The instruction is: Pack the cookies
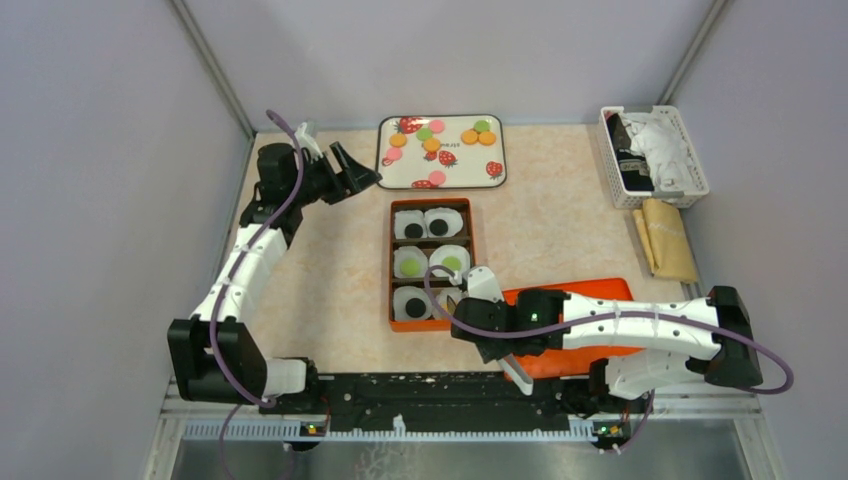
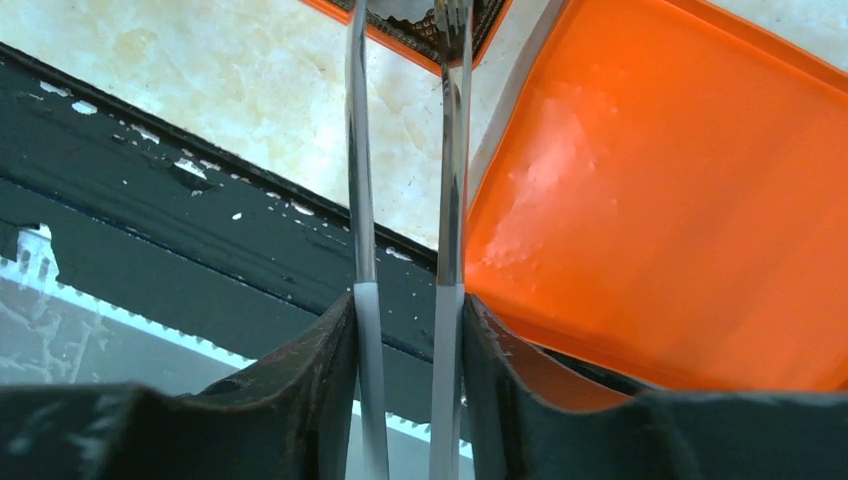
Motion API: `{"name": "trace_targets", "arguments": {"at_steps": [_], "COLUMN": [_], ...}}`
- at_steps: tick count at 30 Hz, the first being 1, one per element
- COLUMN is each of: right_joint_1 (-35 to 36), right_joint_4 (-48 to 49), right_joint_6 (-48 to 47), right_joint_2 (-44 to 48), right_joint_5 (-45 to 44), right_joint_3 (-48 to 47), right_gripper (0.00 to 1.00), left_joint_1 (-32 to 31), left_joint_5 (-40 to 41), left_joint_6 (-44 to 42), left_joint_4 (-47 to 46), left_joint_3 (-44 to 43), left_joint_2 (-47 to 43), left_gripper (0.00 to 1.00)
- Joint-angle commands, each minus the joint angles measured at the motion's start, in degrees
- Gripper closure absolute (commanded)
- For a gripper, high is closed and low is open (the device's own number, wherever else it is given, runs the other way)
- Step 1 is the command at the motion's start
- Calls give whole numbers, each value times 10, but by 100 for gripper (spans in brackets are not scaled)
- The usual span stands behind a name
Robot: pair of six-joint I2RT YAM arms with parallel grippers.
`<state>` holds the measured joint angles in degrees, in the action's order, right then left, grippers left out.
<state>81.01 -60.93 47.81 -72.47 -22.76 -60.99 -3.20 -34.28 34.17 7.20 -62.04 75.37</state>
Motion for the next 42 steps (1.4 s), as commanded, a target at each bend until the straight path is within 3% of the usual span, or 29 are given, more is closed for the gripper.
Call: {"name": "trace_targets", "arguments": {"at_steps": [1, 5, 15, 18, 23, 24, 32, 42], "right_joint_1": [7, 9, 2, -67, -273, -315, -517, -626], "right_joint_4": [7, -7, -80, -80, 95, 132, 271, 275], "right_joint_6": [7, 6, 17, -16, -191, -218, -327, -396], "right_joint_2": [21, 26, 29, 11, -6, -16, -177, -420], "right_joint_5": [-23, -50, -204, -235, -161, -140, -4, 72], "right_joint_3": [-13, -44, -150, -186, -154, -147, -175, -335], "right_gripper": [69, 96, 100, 100, 100, 100, 100, 100], "left_joint_1": [-2, -2, -2, -3, -9, -9, -16, -30], "left_joint_5": [-9, -9, 7, 8, 21, 26, 51, 89], "left_joint_6": [-2, -2, -10, -7, -9, -11, -29, -29], "left_joint_4": [-23, -22, -6, -1, 11, 19, 42, 81], "left_joint_3": [5, 4, -9, -16, -30, -36, -52, -138], "left_joint_2": [-22, -20, -20, -15, -3, -1, -2, 66], "left_gripper": [20, 20, 26, 46, 96, 100, 100, 100]}}
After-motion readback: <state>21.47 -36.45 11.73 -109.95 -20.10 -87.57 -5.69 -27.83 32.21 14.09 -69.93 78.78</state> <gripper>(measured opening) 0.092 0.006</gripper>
